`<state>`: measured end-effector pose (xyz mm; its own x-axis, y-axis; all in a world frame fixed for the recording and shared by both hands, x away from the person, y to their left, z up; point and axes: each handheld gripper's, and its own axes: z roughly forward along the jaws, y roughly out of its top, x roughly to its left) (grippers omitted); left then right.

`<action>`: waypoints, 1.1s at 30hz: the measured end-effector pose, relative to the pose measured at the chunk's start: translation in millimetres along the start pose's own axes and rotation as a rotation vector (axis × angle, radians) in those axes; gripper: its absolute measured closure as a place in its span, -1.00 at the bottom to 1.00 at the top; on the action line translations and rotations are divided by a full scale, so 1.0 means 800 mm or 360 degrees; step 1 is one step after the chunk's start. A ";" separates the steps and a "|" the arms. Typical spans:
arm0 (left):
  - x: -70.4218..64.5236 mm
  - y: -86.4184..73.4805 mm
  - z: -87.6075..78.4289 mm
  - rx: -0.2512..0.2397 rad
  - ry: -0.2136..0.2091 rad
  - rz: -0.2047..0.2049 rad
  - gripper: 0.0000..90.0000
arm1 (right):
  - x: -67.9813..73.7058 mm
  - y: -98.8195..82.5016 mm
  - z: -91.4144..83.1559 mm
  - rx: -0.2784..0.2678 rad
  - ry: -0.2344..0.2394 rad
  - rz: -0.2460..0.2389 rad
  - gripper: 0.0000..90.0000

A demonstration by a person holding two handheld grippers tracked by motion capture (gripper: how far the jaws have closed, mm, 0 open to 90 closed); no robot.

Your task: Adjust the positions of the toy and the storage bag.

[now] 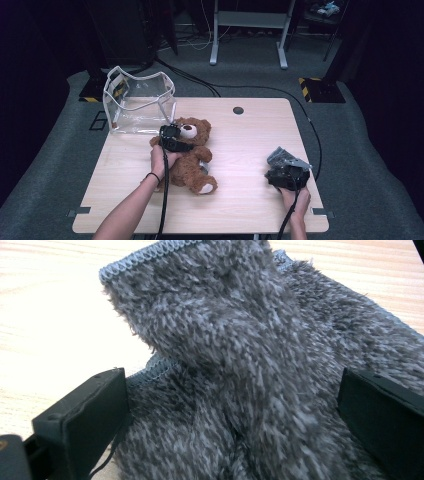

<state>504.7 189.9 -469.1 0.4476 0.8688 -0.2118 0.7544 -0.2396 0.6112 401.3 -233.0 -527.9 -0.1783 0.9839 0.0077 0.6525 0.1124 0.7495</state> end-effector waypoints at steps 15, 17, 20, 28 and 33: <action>-0.009 -0.005 -0.034 -0.0081 -0.0051 0.0133 0.23 | -0.003 -0.001 -0.002 -0.0031 0.0028 0.0044 -0.96; -0.010 -0.006 -0.042 -0.0083 -0.0068 0.0144 0.24 | -0.004 -0.001 -0.002 -0.0036 0.0030 0.0040 -0.96; -0.009 -0.008 -0.057 -0.0106 -0.0089 0.0165 0.25 | -0.003 -0.001 -0.002 -0.0035 0.0025 0.0037 -0.96; 0.006 -0.023 -0.098 -0.0166 -0.0112 0.0164 0.28 | -0.002 -0.001 -0.002 -0.0014 0.0011 0.0033 -0.96; 0.018 -0.033 -0.118 -0.0193 -0.0081 0.0185 0.29 | -0.002 -0.001 -0.001 -0.0018 0.0007 0.0017 -0.96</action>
<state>445.7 249.3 -416.7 0.5544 0.8146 -0.1707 0.6341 -0.2805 0.7206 400.7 -234.4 -527.7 -0.1745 0.9845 0.0188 0.6462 0.1001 0.7566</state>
